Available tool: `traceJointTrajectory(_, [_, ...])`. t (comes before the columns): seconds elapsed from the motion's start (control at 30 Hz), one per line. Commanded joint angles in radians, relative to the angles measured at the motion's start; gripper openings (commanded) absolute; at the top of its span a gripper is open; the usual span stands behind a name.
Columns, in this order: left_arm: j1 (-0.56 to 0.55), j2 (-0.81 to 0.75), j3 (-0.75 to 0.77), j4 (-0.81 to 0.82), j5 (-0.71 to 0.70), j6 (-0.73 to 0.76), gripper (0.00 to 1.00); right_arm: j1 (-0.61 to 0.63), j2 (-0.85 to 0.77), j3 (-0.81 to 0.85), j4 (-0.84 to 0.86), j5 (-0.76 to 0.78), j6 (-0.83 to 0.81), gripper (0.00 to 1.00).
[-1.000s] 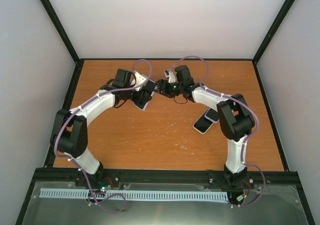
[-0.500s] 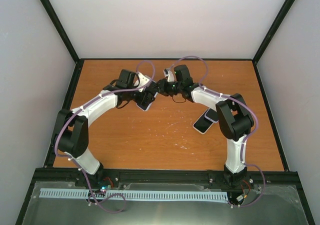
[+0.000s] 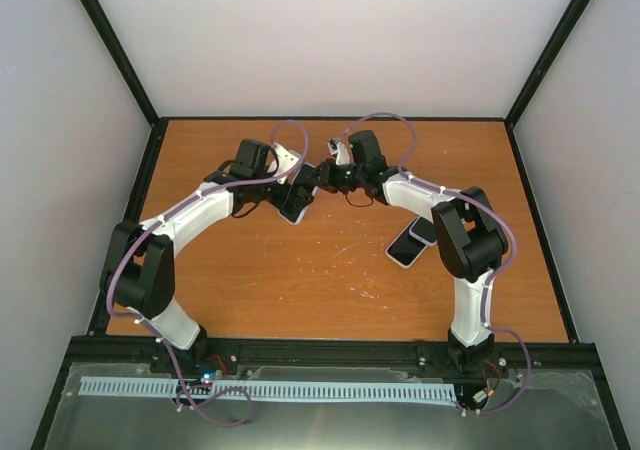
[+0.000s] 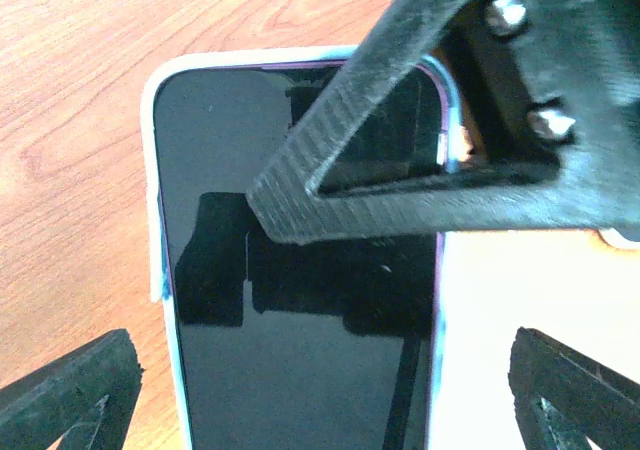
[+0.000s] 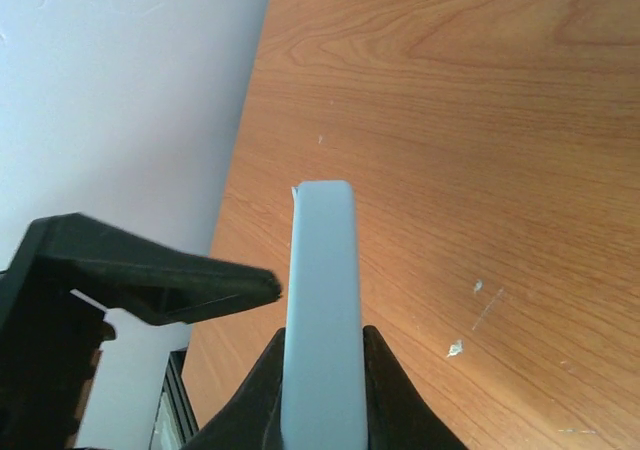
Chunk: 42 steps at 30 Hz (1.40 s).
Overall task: Take the phone out of the phone case
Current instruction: Adjust the phone.
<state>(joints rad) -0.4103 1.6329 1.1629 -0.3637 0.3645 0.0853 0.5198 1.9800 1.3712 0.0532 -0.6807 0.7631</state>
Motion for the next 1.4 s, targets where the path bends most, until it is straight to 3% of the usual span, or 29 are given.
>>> traceJointTrajectory(0.0, [-0.006,-0.079,-0.032,0.039,0.047,0.0,1.0,-0.013,-0.058,-0.002,0.021,-0.017,-0.035,0.03])
traceJointTrajectory(0.27, [0.109,-0.231,-0.129,0.077,0.301,-0.007,1.0,-0.049,-0.143,-0.049,0.085,-0.149,-0.123,0.03])
traceJointTrajectory(0.53, [0.191,-0.374,-0.243,0.053,0.542,0.075,1.0,-0.086,-0.2,-0.105,0.249,-0.408,-0.182,0.03])
traceJointTrajectory(0.77, [0.2,-0.343,-0.232,-0.067,0.747,0.202,1.0,-0.085,-0.222,-0.05,0.115,-0.566,-0.357,0.04])
traceJointTrajectory(1.0, [0.2,-0.23,-0.191,-0.085,0.904,0.182,0.78,-0.078,-0.244,0.006,-0.052,-0.607,-0.506,0.04])
traceJointTrajectory(1.37, [0.194,-0.191,-0.176,0.017,0.896,0.099,0.47,-0.052,-0.258,0.05,-0.116,-0.628,-0.568,0.04])
